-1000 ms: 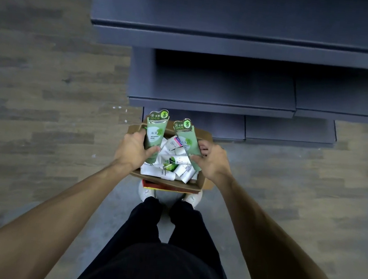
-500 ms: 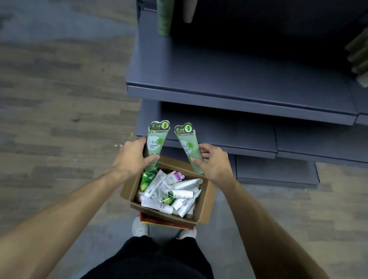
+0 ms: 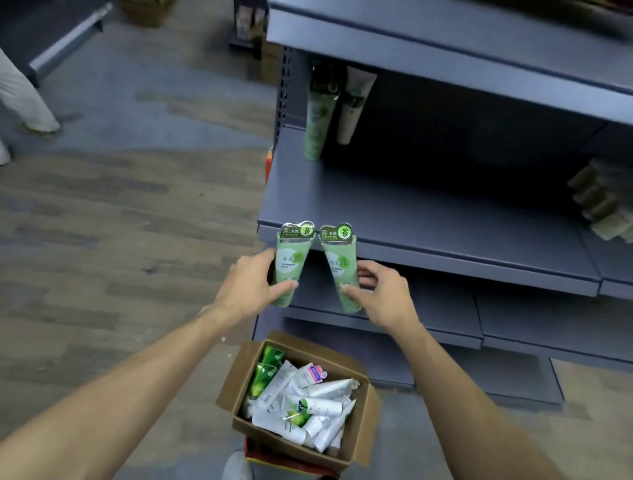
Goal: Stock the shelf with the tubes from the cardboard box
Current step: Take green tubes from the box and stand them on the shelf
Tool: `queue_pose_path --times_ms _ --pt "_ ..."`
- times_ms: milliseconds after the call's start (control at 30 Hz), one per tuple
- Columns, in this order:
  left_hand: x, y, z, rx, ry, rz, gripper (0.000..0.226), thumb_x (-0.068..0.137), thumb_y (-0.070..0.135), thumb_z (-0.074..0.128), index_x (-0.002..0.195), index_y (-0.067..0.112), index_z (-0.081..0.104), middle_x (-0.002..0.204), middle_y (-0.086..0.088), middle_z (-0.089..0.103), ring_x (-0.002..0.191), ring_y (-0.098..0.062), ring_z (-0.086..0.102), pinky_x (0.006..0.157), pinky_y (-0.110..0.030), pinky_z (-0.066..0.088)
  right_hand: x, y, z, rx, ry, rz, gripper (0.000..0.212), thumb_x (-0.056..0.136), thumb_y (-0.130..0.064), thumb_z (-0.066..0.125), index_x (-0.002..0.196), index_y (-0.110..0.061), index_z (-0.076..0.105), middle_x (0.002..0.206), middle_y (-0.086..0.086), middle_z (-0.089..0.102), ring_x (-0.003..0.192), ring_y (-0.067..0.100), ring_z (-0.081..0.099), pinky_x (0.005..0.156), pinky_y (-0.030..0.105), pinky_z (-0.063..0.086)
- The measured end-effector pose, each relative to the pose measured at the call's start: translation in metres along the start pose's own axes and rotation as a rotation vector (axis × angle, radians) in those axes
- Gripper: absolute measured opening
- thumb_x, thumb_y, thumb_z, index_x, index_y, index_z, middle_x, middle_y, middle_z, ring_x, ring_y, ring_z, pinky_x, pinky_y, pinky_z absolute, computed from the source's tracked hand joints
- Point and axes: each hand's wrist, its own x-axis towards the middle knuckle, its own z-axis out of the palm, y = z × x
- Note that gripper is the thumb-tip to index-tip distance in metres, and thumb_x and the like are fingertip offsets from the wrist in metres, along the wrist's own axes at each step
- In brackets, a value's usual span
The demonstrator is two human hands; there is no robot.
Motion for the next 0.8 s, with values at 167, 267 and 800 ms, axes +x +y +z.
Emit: queue_pose_path --times_ms 167,267,800 --pt "0.012 0.002 -0.023 -0.033 0.057 0.047 0.037 0.077 0.049 0.074 0.104 0.026 0.063 0.09 0.005 0.072 0.08 -0.018 0.065 0.074 -0.036 0.054 0.018 -0.032 -0.008 0.047 0.041 -0.069 0.049 0.078 -0.021 0.08 0.124 -0.017 0.064 0.112 -0.003 0.071 0.103 0.009 0.066 0.095 0.031 0.054" --pt "0.02 0.003 -0.035 -0.039 0.062 0.067 0.038 0.077 0.05 0.074 0.105 0.026 0.063 0.094 0.006 0.073 0.081 -0.015 0.065 0.075 -0.036 0.054 0.025 -0.051 -0.012 0.065 0.053 -0.115 0.046 0.079 -0.019 0.08 0.123 -0.017 0.065 0.112 -0.003 0.071 0.101 0.008 0.067 0.094 0.027 0.054" --pt "0.07 0.026 -0.063 -0.105 0.169 0.093 0.035 0.076 0.041 0.077 0.103 0.024 0.063 0.094 0.006 0.072 0.082 -0.016 0.067 0.079 -0.037 0.055 0.063 -0.073 -0.007 0.028 0.208 -0.075 0.023 0.089 -0.015 0.066 0.105 -0.016 0.05 0.107 0.004 0.065 0.098 0.021 0.064 0.092 0.042 0.052"
